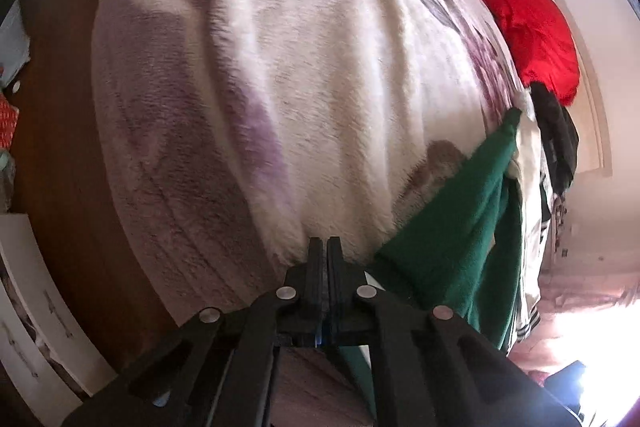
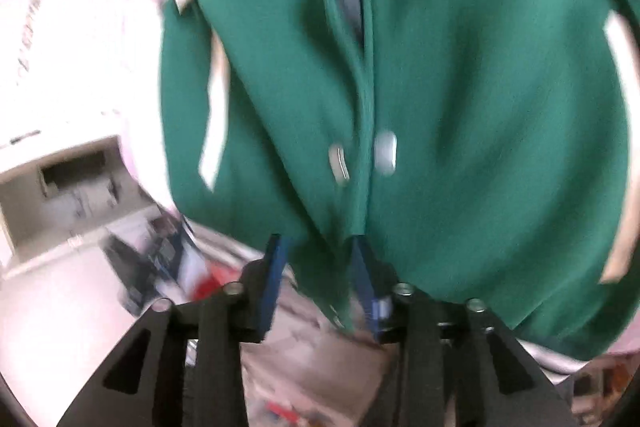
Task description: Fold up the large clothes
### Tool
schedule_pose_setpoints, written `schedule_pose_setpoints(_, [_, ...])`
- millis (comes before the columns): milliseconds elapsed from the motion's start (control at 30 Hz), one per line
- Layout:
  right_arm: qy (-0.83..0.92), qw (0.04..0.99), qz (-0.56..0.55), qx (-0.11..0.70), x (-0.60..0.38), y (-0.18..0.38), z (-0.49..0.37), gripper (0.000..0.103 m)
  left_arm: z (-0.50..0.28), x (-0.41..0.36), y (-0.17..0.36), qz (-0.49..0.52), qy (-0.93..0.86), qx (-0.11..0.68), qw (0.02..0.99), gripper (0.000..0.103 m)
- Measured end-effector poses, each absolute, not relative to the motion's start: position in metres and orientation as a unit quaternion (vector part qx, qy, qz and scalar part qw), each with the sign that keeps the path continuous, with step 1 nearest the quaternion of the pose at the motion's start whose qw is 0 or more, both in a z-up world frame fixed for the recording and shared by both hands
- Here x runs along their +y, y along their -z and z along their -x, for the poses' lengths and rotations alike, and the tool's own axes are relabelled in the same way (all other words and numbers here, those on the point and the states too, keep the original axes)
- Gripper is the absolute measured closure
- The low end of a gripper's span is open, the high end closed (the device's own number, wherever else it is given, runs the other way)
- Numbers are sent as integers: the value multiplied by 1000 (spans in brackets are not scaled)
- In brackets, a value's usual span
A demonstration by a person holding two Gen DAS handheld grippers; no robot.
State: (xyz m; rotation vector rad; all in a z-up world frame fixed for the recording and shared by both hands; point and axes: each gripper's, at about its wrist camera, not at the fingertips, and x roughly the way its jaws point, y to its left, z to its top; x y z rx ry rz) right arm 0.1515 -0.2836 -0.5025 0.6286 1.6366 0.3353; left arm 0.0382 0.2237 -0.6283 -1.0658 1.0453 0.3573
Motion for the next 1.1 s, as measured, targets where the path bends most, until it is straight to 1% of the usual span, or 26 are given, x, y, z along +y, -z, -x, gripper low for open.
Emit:
schedule_pose_setpoints(33, [-144, 634, -287, 704, -288, 502, -165, 58, -36, 226, 630, 488, -163, 469, 718, 102])
schedule_pose_setpoints(133, [-134, 641, -319, 685, -294, 524, -217, 57, -37, 227, 631, 489, -156, 468, 719, 102])
schedule_pose_setpoints(200, [-130, 626, -335, 692, -282, 549, -248, 57, -41, 223, 629, 485, -146, 470, 723, 102])
schedule_pose_setpoints(233, [-131, 618, -337, 698, -277, 559, -257, 60, -45, 220, 628, 481, -138, 475, 724, 102])
schedule_pose_setpoints(267, [-126, 618, -338, 699, -268, 566, -259, 95, -49, 218, 628, 473, -139, 487, 721, 101])
schedule_pose_setpoints(300, [-117, 630, -324, 696, -265, 566, -265, 98, -52, 216, 629, 465, -144, 498, 718, 101])
schedule_pose_setpoints(367, [-108, 664, -291, 680, -263, 551, -269, 98, -59, 213, 633, 439, -158, 538, 702, 101])
schedule_pose_setpoints(433, [-76, 695, -255, 668, -273, 546, -273, 98, -65, 208, 632, 416, -157, 553, 705, 100])
schedule_pose_setpoints(500, [-71, 666, -258, 697, -285, 563, -278, 98, -74, 203, 628, 388, -159, 564, 711, 100])
schedule_pose_setpoints(533, [-76, 654, -261, 706, -286, 565, -278, 96, -78, 201, 625, 375, -160, 571, 713, 97])
schedule_pose_setpoints(567, [-83, 647, -264, 711, -284, 563, -273, 91, -83, 199, 622, 363, -159, 573, 717, 92])
schedule_pose_setpoints(600, [-86, 650, -259, 709, -286, 555, -269, 87, -87, 198, 617, 353, -160, 573, 722, 79])
schedule_pose_setpoints(633, [-88, 656, -253, 705, -284, 548, -262, 81, -90, 196, 611, 342, -161, 570, 729, 64])
schedule_pose_setpoints(667, [-94, 661, -249, 701, -280, 537, -254, 75, -92, 195, 605, 332, -165, 568, 735, 54])
schedule_pose_setpoints(700, [-104, 666, -248, 696, -278, 524, -242, 73, -93, 195, 600, 326, -168, 565, 739, 26])
schedule_pose_setpoints(733, [-112, 668, -252, 691, -265, 524, -228, 72, -96, 194, 593, 318, -169, 560, 746, 4])
schedule_pose_setpoints(800, [-136, 658, -266, 691, -273, 525, -209, 72, -99, 190, 583, 302, -170, 550, 760, 3])
schedule_pose_setpoints(867, [-152, 638, -276, 702, -268, 533, -192, 71, -106, 181, 581, 273, -171, 558, 765, 3])
schedule_pose_setpoints(933, [-140, 622, -236, 733, -252, 559, -166, 63, -113, 172, 593, 233, -181, 582, 757, 3])
schedule_pose_setpoints(1000, [-86, 623, -170, 759, -247, 587, -156, 63, -125, 162, 616, 193, -192, 612, 742, 2])
schedule_pose_setpoints(1067, [-76, 630, -177, 752, -248, 591, -155, 63, -133, 157, 637, 191, -195, 627, 730, 1])
schedule_pose_setpoints(1100, [-75, 630, -176, 753, -247, 587, -156, 63, -135, 156, 638, 188, -197, 626, 731, 1])
